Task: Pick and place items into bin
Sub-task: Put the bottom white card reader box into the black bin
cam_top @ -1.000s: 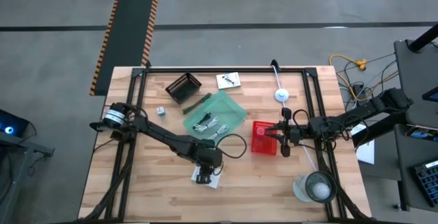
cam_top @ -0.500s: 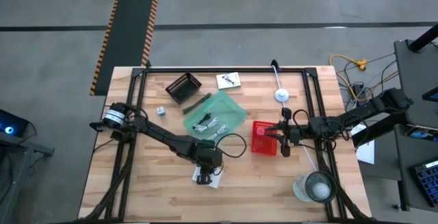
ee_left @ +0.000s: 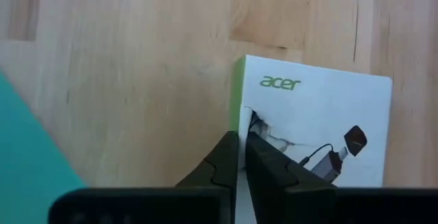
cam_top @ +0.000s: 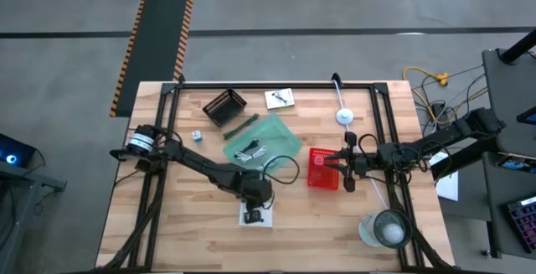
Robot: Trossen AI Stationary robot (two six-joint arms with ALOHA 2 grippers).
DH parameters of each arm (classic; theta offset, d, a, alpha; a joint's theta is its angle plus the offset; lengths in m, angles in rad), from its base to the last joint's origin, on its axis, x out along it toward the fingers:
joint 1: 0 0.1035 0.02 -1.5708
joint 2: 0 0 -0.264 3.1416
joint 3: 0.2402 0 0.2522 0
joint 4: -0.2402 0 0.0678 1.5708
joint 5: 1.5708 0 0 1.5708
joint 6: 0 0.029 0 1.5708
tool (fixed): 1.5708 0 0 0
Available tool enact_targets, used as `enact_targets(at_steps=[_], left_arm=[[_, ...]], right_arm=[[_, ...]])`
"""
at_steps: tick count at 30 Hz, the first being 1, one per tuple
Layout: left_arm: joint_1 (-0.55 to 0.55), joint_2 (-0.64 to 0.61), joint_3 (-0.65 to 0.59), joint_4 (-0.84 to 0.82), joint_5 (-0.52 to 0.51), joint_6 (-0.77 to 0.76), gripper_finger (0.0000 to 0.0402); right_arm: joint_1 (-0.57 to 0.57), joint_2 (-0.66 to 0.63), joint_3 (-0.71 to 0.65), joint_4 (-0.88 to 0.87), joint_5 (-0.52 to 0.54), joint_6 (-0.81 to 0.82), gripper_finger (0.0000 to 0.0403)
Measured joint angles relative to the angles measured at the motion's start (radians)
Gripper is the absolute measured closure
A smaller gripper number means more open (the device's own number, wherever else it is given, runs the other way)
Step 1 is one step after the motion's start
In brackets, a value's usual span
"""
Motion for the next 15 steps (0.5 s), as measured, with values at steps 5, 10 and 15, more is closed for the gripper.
enact_targets(at_steps=[5,10,15], left_arm=[[0.005,0.026,0.001,-0.001,0.032,-0.002,0.0399],[0.006,0.036,0.001,0.000,0.045,-0.003,0.0400],[0.006,0.034,0.007,0.001,0.070,0.001,0.0400]], right_arm=[[0.000,0.000,0.000,0.000,0.000,0.000,0.0335],[0.000,0.000,0.000,0.000,0.000,0.000,0.0335],[0.000,0.000,0.000,0.000,0.000,0.000,0.0335]])
